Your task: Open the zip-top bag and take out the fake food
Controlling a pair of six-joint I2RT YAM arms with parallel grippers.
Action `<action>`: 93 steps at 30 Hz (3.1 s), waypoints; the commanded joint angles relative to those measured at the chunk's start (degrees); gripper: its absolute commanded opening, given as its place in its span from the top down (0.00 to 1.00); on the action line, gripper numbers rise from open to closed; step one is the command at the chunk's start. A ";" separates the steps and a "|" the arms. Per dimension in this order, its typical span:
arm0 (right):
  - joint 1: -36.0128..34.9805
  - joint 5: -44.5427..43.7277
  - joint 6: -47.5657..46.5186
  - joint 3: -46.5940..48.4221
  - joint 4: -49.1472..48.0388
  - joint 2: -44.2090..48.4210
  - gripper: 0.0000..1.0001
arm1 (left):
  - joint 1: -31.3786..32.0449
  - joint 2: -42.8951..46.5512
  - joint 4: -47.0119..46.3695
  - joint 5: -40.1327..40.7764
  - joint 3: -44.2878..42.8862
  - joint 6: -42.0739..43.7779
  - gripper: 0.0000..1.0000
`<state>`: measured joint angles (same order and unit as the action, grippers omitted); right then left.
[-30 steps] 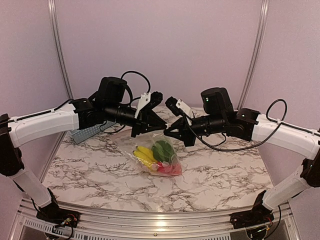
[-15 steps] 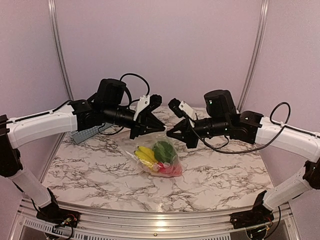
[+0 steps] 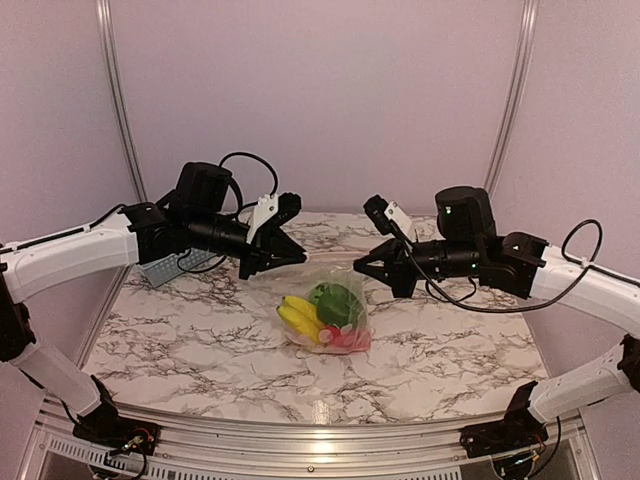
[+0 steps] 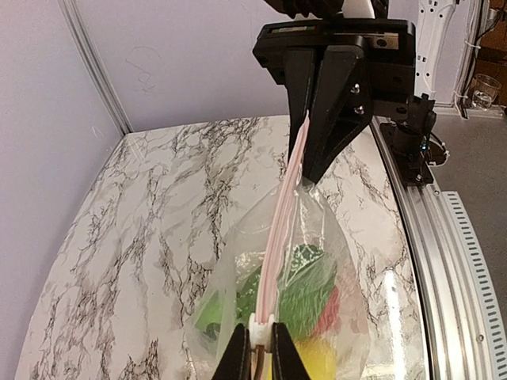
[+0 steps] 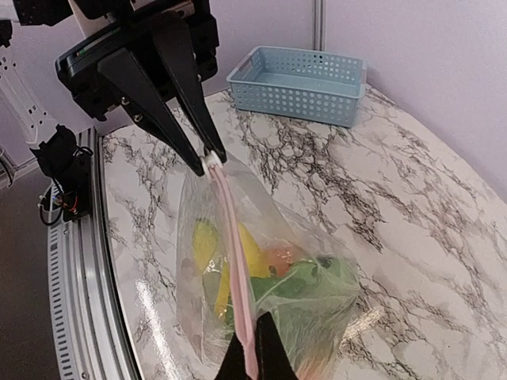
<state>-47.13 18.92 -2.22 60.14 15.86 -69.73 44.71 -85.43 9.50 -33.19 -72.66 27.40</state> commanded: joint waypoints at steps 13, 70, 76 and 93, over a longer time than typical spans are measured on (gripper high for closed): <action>4.34 -4.96 3.68 -5.33 -1.02 8.65 1.00 | -9.17 8.92 8.17 5.77 9.54 1.82 1.00; 1.84 -5.51 -1.28 33.84 27.37 -16.83 0.11 | -5.38 4.81 8.85 0.03 -3.03 5.51 1.00; 2.49 -9.08 -4.88 44.13 38.49 -24.46 0.50 | -5.16 4.80 9.89 0.95 -3.19 6.07 1.00; 1.83 2.35 -1.38 48.97 39.35 -30.26 1.00 | -7.62 5.27 1.22 5.63 -0.74 -10.81 0.68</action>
<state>-45.80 17.47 -6.83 106.52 56.58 -99.59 39.03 -82.04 16.12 -29.28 -75.37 27.38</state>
